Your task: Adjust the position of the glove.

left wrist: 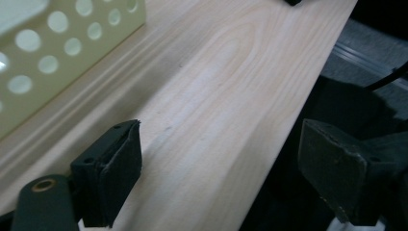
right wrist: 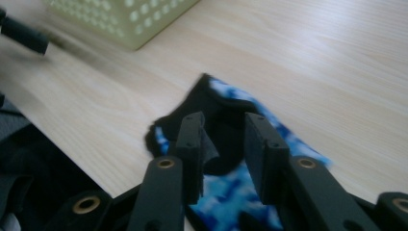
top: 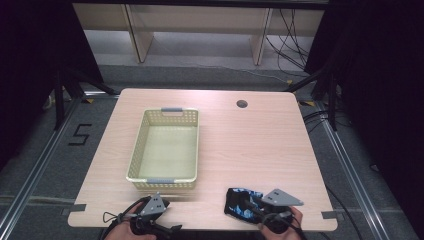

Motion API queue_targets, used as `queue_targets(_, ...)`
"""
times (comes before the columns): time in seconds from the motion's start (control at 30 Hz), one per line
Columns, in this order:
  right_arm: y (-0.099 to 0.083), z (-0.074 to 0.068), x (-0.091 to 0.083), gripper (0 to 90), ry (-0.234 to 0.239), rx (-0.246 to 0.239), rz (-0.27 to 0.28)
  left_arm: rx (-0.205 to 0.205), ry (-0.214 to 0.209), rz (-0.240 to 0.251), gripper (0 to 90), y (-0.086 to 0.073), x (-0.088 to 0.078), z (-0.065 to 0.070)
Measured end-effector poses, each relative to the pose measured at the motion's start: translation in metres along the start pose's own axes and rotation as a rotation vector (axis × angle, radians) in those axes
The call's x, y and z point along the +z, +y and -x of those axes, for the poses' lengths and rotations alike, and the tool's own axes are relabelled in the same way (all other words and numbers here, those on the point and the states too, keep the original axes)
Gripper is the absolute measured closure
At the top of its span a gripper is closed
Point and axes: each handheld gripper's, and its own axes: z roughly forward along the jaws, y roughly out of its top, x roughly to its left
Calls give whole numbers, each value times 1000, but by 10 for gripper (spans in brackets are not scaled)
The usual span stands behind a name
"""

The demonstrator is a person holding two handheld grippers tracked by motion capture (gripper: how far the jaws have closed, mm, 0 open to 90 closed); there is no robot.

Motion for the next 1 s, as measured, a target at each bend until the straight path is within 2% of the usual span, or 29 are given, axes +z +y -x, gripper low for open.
queue_targets(0.03, 0, 0, 0, 652, 0, 0, 0, -7, -9, -3, 154, 0, 0, -1)
queue_targets(0.07, -2, 7, -4, 624, -15, 25, 3, -22, -24, 1, 156, 1, 0, 0)
queue_targets(0.1, -5, 10, -8, 609, -17, 107, -14, -27, -33, 13, 160, 2, 1, 1)
queue_targets(0.13, -8, 19, -9, 596, -7, 106, -8, -1, -30, 9, 167, 3, 1, 0)
queue_targets(0.17, -11, 24, -11, 574, -12, 135, -3, -3, -24, 9, 173, 4, 1, 1)
queue_targets(0.2, -14, 27, -12, 545, -14, 183, -7, -36, -34, 20, 176, 4, 3, 2)
queue_targets(0.23, -16, 31, -11, 522, -5, 216, -12, -26, -32, 19, 180, 6, 2, 1)
queue_targets(0.27, -18, 35, -10, 502, 0, 226, -7, -22, -39, 25, 183, 7, 2, 1)
queue_targets(0.3, -19, 36, -10, 480, 2, 273, -16, -22, -33, 28, 185, 9, 3, 1)
queue_targets(0.33, -20, 38, -9, 463, 3, 289, -21, -20, -36, 37, 188, 10, 3, 1)
queue_targets(0.37, -21, 43, -6, 449, 12, 266, -13, -35, -33, 27, 188, 11, 3, 2)
queue_targets(0.4, -21, 42, -6, 433, 10, 299, -37, -40, -48, 51, 188, 12, 5, 4)
queue_targets(0.43, -22, 45, -4, 412, 6, 283, -35, -35, -46, 33, 189, 12, 5, 3)
queue_targets(0.47, -23, 47, 0, 386, 25, 294, -34, -56, -56, 49, 188, 12, 6, 6)
queue_targets(0.5, -23, 44, 2, 381, 34, 342, -47, -30, -58, 44, 188, 13, 6, 4)
queue_targets(0.53, -24, 48, 6, 380, 39, 296, -47, -26, -57, 38, 188, 13, 5, 4)
queue_targets(0.6, -23, 45, 9, 382, 38, 336, -94, -27, -53, 37, 188, 13, 5, 4)
queue_targets(0.63, -23, 48, 14, 389, 39, 281, -74, -43, -54, 36, 187, 12, 6, 4)
queue_targets(0.67, -22, 46, 14, 391, 27, 271, -100, -39, -53, 35, 187, 12, 6, 4)
queue_targets(0.7, -21, 42, 16, 387, 19, 289, -120, -42, -50, 38, 186, 11, 7, 4)
queue_targets(0.73, -22, 46, 20, 392, 21, 227, -111, -35, -47, 32, 185, 11, 7, 4)
queue_targets(0.77, -22, 43, 22, 405, -16, 207, -161, -22, -37, 19, 184, 10, 7, 2)
queue_targets(0.8, -22, 43, 22, 405, -16, 207, -161, -22, -37, 19, 183, 10, 7, 2)
queue_targets(0.83, -22, 41, 24, 423, -16, 182, -164, -24, -39, 18, 183, 10, 7, 2)
queue_targets(0.87, -21, 38, 24, 456, -17, 172, -181, -37, -47, 34, 183, 10, 7, 4)
queue_targets(0.9, -21, 35, 26, 508, -15, 122, -174, -37, -50, 33, 182, 10, 7, 4)
queue_targets(0.93, -20, 31, 25, 545, -18, 88, -197, -20, -55, 35, 182, 11, 7, 4)
queue_targets(0.97, -21, 28, 26, 556, -33, 58, -194, -28, -52, 20, 182, 10, 7, 4)
queue_targets(1.0, -21, 23, 26, 660, -46, 18, -203, -26, -58, 25, 182, 10, 8, 4)
